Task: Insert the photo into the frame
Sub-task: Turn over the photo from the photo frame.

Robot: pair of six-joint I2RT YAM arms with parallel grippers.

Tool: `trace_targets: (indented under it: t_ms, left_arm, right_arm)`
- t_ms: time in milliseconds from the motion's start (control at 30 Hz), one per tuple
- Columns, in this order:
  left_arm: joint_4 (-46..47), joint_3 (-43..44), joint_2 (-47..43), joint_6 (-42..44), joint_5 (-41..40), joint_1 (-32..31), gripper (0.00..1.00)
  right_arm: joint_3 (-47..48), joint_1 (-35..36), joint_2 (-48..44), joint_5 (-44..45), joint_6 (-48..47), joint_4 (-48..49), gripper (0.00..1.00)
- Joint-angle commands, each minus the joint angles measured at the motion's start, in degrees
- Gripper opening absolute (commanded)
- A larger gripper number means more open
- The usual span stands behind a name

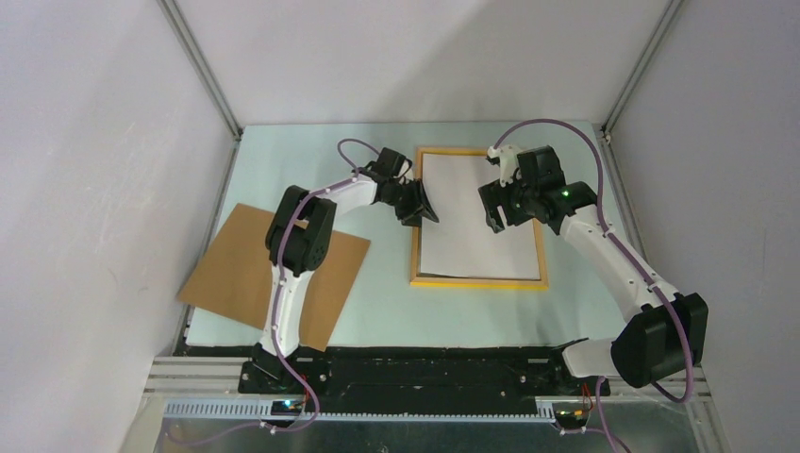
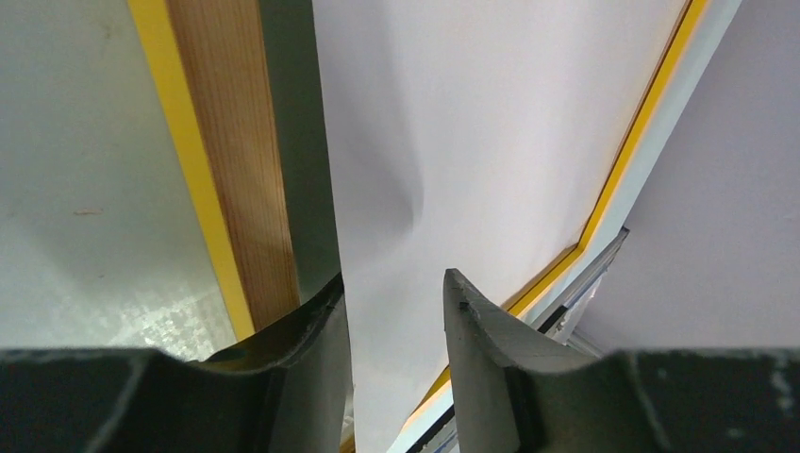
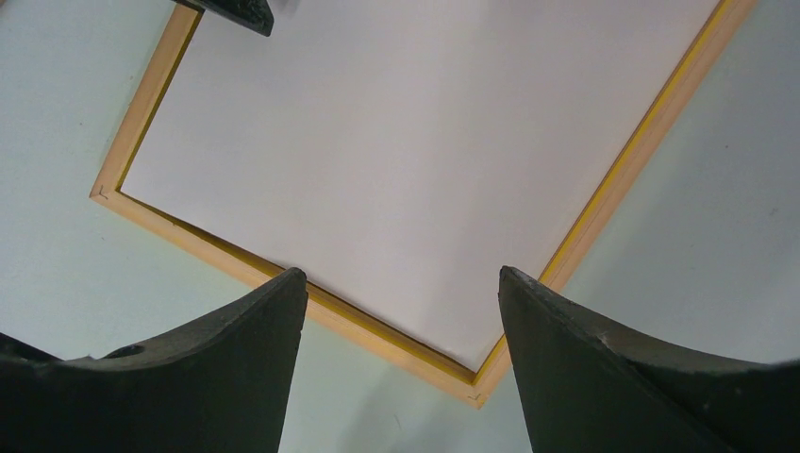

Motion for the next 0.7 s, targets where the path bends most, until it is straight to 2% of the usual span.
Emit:
trace_targets:
  t_ms: [0, 267, 400, 500, 667]
  left_arm:
    - [0.35, -0.42, -4.93, 1.84, -1.42, 0.47, 0.45]
    - [0.30, -2.72, -8.57, 3.23, -3.44, 1.66, 0.48]
    - [-0.07, -4.28, -12.22, 5.45, -5.44, 3.05, 0.63]
    - [-0.90, -5.23, -15.14, 8.13, -7.43, 4.50, 0.78]
    - [-1.23, -8.08, -22.25, 15.93, -12.55, 7.52, 0.85]
  right_arm:
    - [0.02, -0.39, -1.57, -0.63, 0.84, 1.57, 0.79]
    - [0.06, -0.52, -1.03, -0.41, 0.59, 1.84, 0.78]
    - [0.01, -0.73, -0.12, 0.21, 0.06, 2.74, 0.79]
    - [-0.49, -0.99, 0.95, -0.27, -1.20, 3.74, 0.79]
    - [-3.19, -0.48, 4.73, -3.88, -4.17, 8.32, 0.78]
